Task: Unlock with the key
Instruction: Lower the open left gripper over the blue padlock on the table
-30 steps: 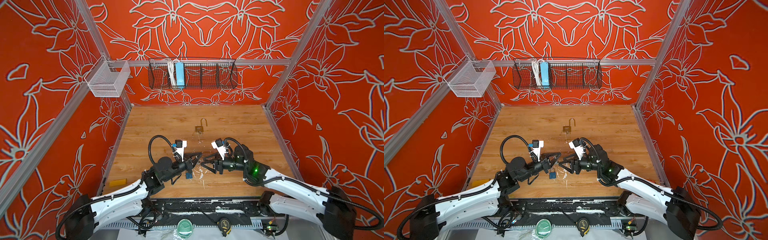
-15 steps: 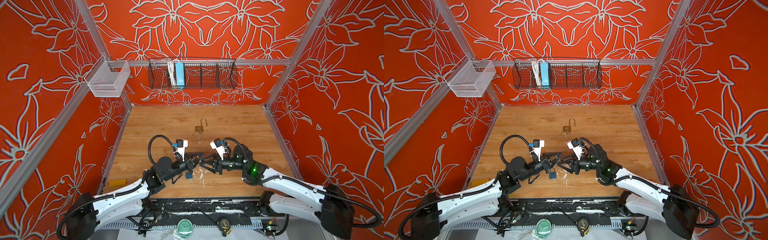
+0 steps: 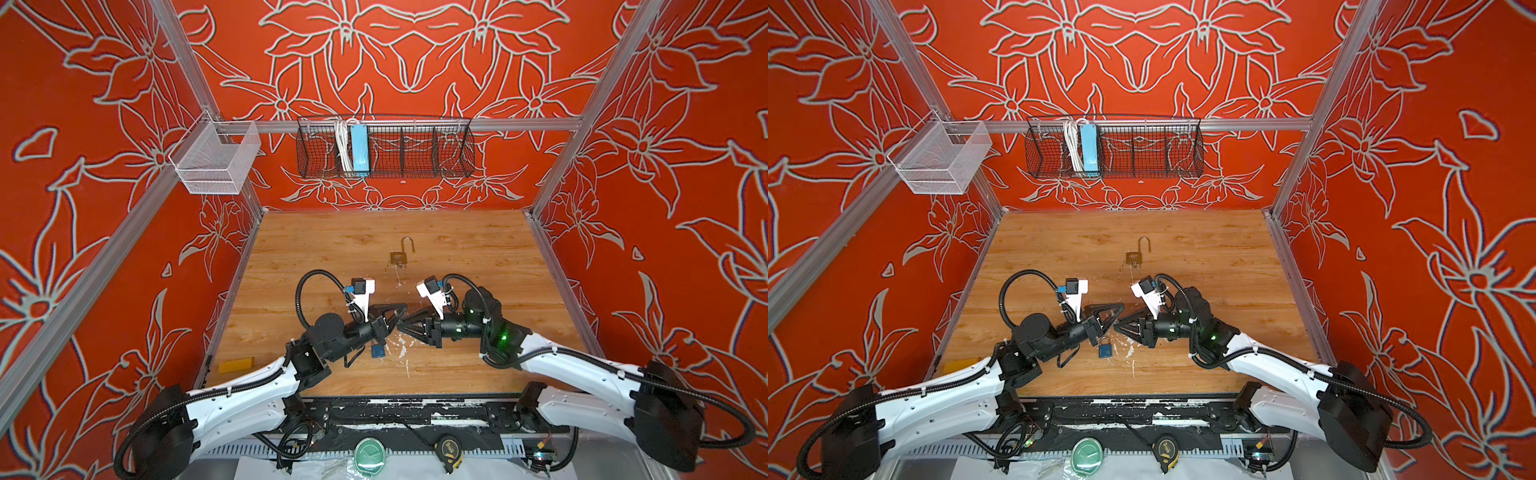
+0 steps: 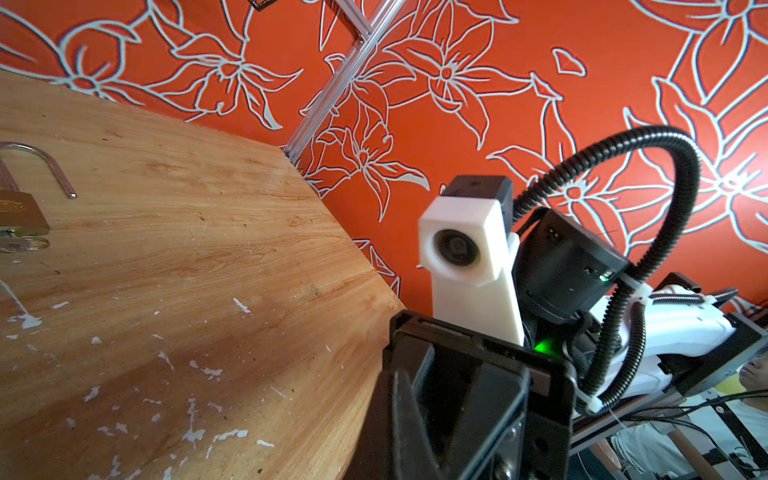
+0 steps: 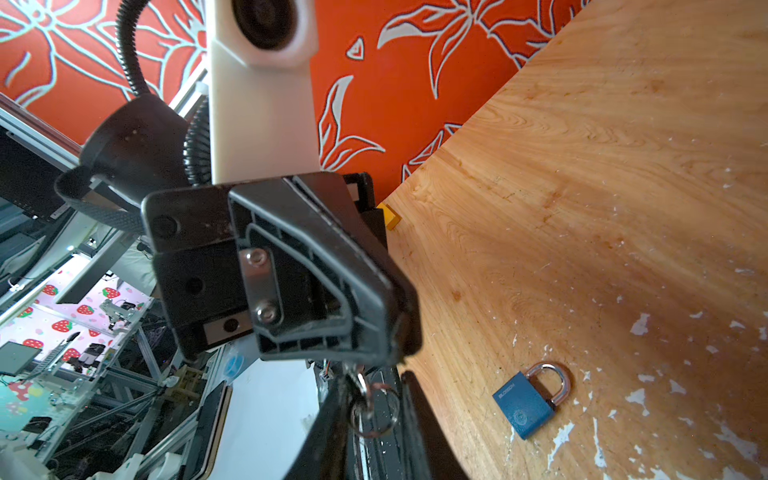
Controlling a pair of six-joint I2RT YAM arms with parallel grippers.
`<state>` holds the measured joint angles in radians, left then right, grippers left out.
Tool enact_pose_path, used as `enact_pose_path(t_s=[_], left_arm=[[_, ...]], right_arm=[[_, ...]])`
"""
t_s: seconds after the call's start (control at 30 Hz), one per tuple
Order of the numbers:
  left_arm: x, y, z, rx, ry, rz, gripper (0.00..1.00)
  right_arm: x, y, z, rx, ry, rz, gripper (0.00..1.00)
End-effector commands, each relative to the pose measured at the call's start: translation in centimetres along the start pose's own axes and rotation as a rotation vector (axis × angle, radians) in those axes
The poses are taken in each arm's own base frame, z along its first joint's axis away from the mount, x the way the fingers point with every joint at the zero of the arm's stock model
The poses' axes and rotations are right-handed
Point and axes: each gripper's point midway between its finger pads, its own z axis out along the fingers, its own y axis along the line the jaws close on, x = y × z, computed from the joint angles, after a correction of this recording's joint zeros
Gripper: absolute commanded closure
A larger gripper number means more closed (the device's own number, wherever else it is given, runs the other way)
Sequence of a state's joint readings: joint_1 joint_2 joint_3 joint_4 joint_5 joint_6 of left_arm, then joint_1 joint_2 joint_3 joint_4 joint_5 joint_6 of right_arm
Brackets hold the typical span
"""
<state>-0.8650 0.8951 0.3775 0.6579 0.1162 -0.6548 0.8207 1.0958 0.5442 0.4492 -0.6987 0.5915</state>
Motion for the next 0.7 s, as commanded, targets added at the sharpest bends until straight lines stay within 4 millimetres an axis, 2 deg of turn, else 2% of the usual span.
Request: enact_pose_path(t_s=[0.0,0.23,0.33,0.47,0.5,0.57,0.67], left_arm=[[-1.1,-1.1,0.1,0.039,-0.042,0.001,1.0],[-0.4,-0.5,-0.1,0.024,-0.025,-0.019,1.0],[0.1,0.6,-0.3,-0.033,-0.003,-0.048,1.0],[-0.1,3.4,-1.8,-0.229,0.001,-0.064,0.35],[-0.4,4.2,-2.5,-0.289,-0.011,-0.063,0.25],[-1.2,6.4,-4.5,-0.458,-0.037,-0.071,0.14],[-1.3,10.3,-8.9,-0.77,-0.031,-0.131,0.12]], right_arm=[[-1.3,1.5,0.1,-0.046,-0.031,-0.028,0.8],[-1.6,1.8,-0.2,-0.045,-0.042,-0.034,1.0],[-1.6,1.8,-0.3,-0.042,-0.044,-0.033,1.0],[-1.0,1.0,-0.7,0.008,-0.036,-0.019,1.0],[-0.6,0.4,-0.8,0.043,-0.024,-0.007,1.0],[0.5,-1.0,-1.2,0.12,0.012,0.019,1.0],[2.7,-3.6,-2.2,0.257,0.065,0.068,1.0]])
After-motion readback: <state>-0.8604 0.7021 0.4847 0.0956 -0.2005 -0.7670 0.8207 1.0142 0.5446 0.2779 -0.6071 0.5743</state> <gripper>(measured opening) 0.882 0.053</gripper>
